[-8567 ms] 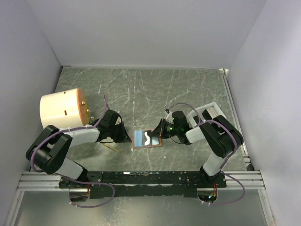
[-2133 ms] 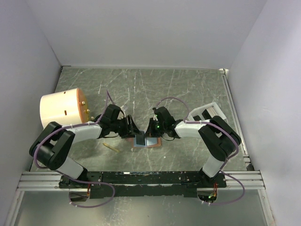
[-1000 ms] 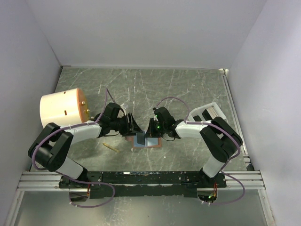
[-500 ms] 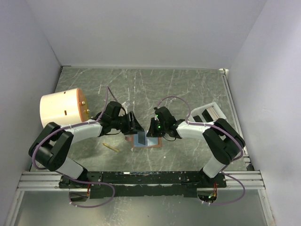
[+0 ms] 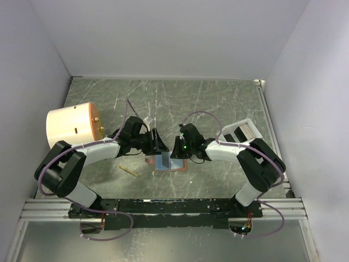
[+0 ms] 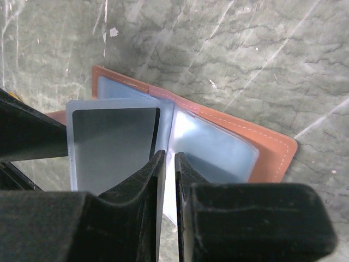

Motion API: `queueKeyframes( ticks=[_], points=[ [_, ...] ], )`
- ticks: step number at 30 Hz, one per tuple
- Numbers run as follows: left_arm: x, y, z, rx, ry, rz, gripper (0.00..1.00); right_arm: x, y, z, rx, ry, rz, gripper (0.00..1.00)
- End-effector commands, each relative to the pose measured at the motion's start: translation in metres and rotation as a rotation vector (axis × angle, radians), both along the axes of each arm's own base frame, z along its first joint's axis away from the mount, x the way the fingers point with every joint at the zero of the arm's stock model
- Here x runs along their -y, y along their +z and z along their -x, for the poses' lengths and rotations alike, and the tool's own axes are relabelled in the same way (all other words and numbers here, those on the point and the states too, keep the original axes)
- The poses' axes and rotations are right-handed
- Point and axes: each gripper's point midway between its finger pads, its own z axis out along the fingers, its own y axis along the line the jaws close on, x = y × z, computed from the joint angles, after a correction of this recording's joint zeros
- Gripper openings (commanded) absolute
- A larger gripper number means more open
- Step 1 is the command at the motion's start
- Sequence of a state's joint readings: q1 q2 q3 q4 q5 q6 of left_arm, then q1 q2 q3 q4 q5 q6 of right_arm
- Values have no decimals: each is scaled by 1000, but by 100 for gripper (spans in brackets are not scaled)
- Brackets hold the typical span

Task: Put the credit cards into the card holder
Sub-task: Turn over the card slot in the card holder.

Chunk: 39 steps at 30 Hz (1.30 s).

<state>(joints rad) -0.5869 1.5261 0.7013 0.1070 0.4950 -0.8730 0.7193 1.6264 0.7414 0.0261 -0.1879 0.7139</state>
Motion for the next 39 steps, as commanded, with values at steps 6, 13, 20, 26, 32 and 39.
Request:
queueKeyframes(
  ticks=[6,13,20,26,32,39],
  points=[
    [17,18,-4,33,-33,45,61,16,17,-8,79,-32,62,15],
    [27,17,-4,32,-44,51,61,53,39,-21,182,-142,180,20],
    [41,17,-6,33,-62,58,61,100,72,-30,280,-270,291,23],
    [52,16,-7,40,-83,55,61,132,101,-45,349,-332,315,29],
    [47,13,-6,50,-74,33,61,158,109,-68,376,-334,388,32],
    [37,18,-6,90,-74,-23,62,211,117,-100,380,-372,587,35]
  ],
)
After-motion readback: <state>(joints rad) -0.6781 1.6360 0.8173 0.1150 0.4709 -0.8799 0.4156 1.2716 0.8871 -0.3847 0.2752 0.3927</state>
